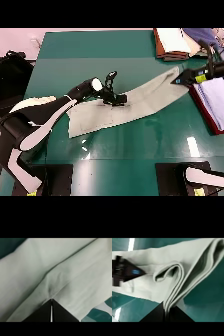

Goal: Fold the shirts.

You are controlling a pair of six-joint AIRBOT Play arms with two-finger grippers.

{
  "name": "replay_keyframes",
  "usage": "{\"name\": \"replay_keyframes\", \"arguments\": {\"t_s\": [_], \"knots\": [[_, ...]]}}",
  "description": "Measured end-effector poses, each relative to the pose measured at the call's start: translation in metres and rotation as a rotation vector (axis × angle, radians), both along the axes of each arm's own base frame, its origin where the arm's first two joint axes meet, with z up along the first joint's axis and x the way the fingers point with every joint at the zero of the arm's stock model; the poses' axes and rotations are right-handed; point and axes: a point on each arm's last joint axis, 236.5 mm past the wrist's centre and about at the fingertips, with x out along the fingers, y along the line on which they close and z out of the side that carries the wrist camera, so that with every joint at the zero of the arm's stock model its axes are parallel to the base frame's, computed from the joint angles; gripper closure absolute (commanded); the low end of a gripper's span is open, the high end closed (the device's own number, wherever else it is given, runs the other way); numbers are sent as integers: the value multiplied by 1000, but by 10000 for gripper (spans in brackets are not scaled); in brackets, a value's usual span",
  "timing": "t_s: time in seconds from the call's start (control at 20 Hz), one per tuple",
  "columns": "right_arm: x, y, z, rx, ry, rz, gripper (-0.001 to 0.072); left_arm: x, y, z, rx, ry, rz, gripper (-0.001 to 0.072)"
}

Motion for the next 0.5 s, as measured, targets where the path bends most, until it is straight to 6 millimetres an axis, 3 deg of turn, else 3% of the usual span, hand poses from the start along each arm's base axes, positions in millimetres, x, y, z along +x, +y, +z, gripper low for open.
{"name": "replay_keyframes", "arguments": {"t_s": [0.25, 0.5], "knots": [[-9, 72, 57, 6, -120, 120, 696, 3, -5, -9, 1, 5, 12, 683], [-28, 135, 83, 39, -176, 228, 696, 7, -3, -10, 1, 4, 24, 684]]}}
